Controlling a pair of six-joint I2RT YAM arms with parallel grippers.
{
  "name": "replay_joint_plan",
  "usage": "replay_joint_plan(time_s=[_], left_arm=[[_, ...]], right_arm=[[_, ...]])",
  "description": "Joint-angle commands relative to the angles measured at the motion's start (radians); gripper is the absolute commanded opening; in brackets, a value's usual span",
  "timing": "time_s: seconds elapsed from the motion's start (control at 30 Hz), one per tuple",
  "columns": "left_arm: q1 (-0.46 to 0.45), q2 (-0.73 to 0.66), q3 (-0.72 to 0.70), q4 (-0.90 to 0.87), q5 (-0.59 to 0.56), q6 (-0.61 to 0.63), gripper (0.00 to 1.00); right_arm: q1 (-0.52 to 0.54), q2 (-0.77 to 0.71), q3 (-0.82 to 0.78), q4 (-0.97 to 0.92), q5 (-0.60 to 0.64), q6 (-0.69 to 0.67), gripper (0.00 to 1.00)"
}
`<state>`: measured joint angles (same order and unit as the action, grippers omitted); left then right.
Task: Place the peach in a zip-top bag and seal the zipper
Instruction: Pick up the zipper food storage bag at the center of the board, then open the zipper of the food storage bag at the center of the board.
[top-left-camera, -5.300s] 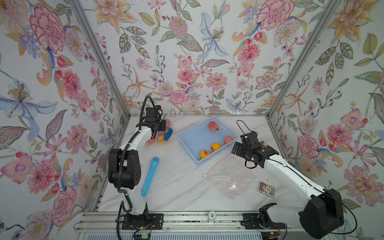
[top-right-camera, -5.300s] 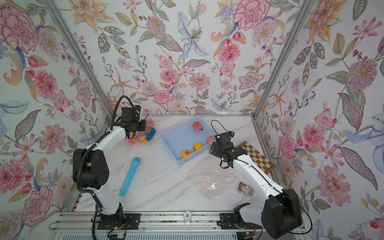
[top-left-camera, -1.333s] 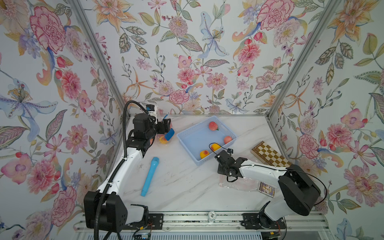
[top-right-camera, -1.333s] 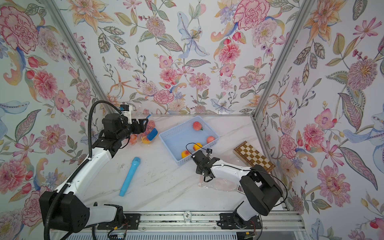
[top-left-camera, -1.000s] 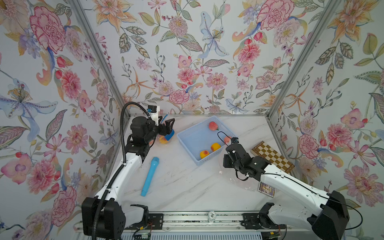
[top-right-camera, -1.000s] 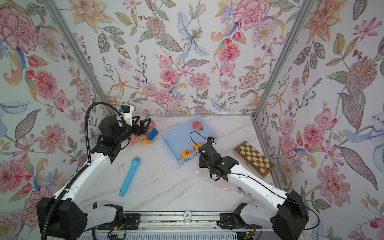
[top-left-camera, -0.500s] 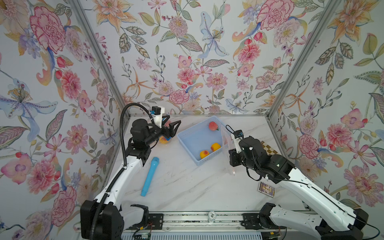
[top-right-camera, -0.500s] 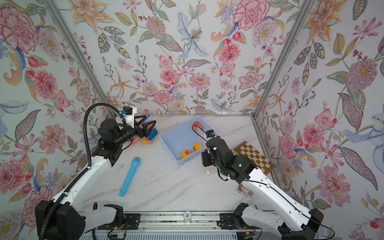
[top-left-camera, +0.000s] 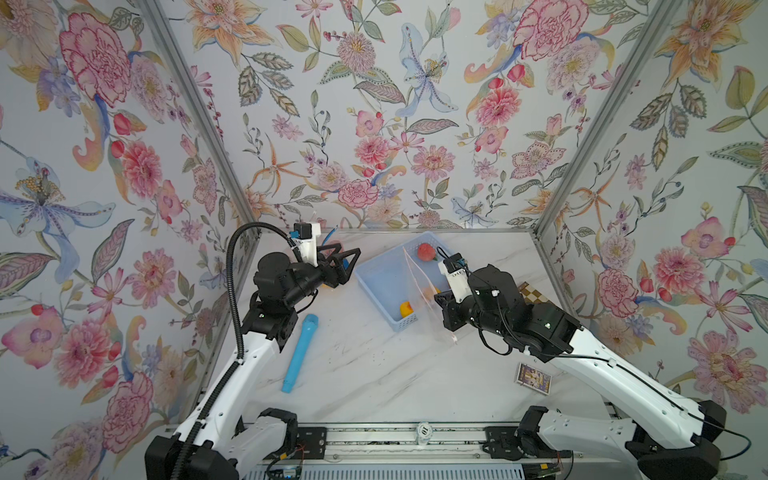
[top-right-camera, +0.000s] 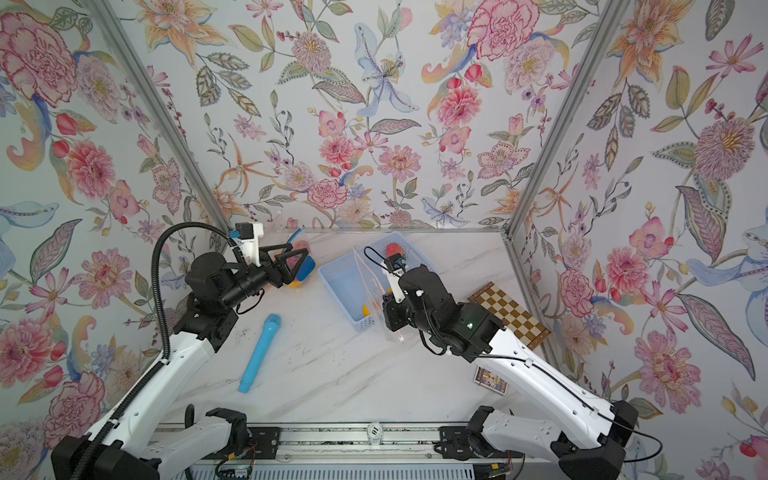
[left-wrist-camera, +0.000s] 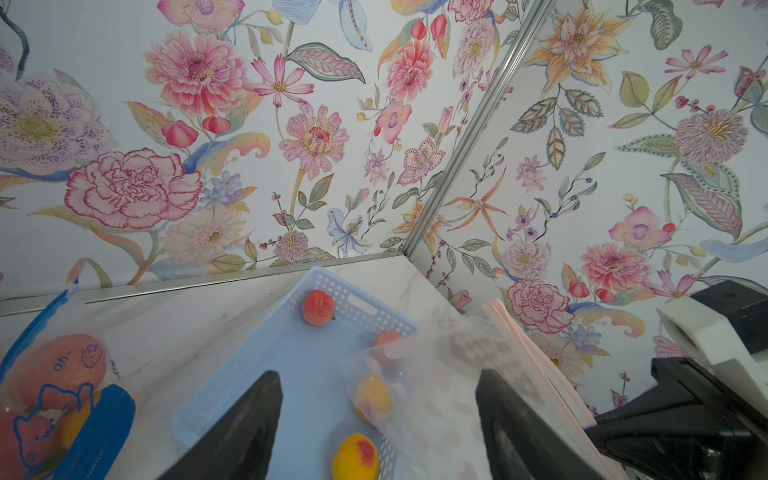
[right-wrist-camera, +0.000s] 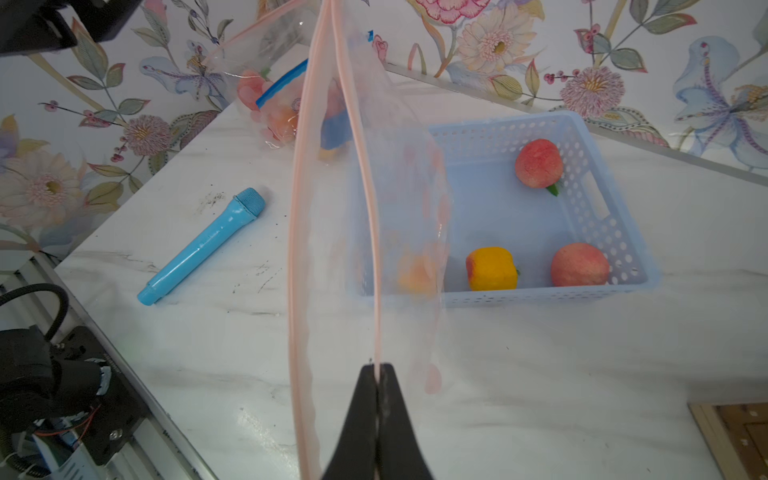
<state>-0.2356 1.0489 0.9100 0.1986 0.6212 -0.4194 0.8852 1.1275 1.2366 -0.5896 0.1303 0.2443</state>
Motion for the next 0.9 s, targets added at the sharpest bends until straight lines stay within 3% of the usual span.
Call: replay_joint_plan(time_s=[0.0, 0.27, 0.47, 0.87], left_arm=[[-0.011, -0.064, 0.004, -0.097, -0.008, -0.050, 0.76], [-0.011, -0.176, 0.009, -0.188, -0.023, -0.074, 0.75], [-0.033, -0.187, -0.038, -0.111, 0.034, -0.180, 0.74], [-0.068, -0.181, -0.048, -0.189, -0.064, -0.135, 0.80]], right_arm=[[0.016, 0.023, 0.002, 0.211, -0.064, -0.017, 0.00], [0.025, 0.154, 0.062, 0.446, -0.151, -0.028, 0.00], [0.045, 0.257, 0.118, 0.534, -0.163, -0.012, 0.00], [0.088, 0.416, 0.227, 0.586, -0.181, 0.015, 0.00]])
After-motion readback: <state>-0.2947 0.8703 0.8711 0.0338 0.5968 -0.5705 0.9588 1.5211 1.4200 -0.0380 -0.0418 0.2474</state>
